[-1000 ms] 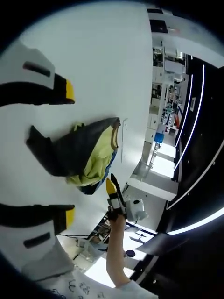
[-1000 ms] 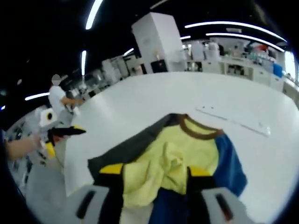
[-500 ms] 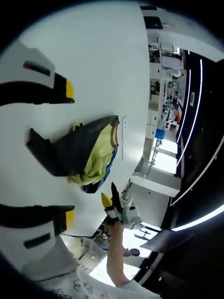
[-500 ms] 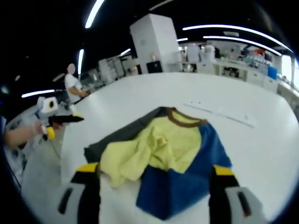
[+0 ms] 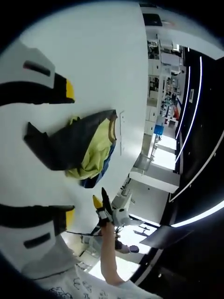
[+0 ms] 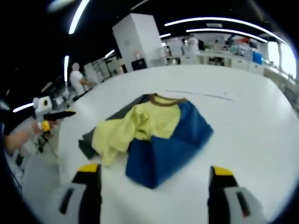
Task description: Fold the garment on the visible template until the final outline fits inside the template.
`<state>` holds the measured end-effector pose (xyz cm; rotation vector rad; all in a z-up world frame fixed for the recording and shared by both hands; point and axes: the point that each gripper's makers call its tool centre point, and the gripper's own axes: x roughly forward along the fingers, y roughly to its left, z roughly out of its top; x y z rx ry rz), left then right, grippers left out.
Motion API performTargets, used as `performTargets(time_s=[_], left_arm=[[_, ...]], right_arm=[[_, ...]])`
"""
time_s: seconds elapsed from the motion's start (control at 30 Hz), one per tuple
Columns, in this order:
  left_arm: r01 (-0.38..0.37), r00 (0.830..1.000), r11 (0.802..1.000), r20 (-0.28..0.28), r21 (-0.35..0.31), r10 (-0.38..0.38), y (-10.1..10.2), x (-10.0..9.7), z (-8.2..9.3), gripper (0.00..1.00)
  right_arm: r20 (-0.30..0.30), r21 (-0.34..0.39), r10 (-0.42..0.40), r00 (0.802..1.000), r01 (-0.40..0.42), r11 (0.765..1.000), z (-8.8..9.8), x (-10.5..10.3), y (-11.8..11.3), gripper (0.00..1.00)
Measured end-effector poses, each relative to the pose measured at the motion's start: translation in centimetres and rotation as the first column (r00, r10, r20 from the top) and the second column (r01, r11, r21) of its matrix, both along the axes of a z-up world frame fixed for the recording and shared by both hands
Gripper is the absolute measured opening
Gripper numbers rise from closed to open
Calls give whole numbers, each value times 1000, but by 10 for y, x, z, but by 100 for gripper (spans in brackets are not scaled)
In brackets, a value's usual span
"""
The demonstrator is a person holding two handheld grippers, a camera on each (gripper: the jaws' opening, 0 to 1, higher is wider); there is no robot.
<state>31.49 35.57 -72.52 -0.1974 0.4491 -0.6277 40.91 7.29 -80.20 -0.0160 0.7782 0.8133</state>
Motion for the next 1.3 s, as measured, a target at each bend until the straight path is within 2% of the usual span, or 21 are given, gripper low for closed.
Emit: performTargets(time_s=[0.1, 0.47, 0.63, 1.0, 1.07, 1.17, 1.3], left_arm=[[2, 1000, 1000, -1, -1, -2, -1, 0, 0, 87], [-24, 1000, 1000, -2, -14, 24, 5, -9, -1, 86], [-33, 999, 999, -9, -22, 33, 5, -15, -2, 86], [-41, 999, 999, -11, -26, 41, 4, -17, -2, 86], [-42, 999, 999, -13, -26, 41, 4, -17, -2, 86], [-43, 999, 999, -14, -28, 43, 4, -18, -3, 86], [-44, 999, 999, -17, -29, 44, 4, -18, -4, 86]], right_arm=[[-8, 0, -9, 1000, 9, 1000, -3, -1, -3, 91], [-71, -6, -44, 996, 43, 999, -29, -4, 3, 51], [-90, -6, -52, 995, 52, 999, -37, -9, 5, 38], [-131, -5, -101, 986, 101, 995, -42, -12, 2, 2], [-132, -13, -106, 986, 105, 994, -42, -14, 1, 0], [-134, 17, -119, 984, 122, 992, -35, -13, 4, 0], [-135, 107, -141, 981, 155, 982, -9, -4, 12, 0]])
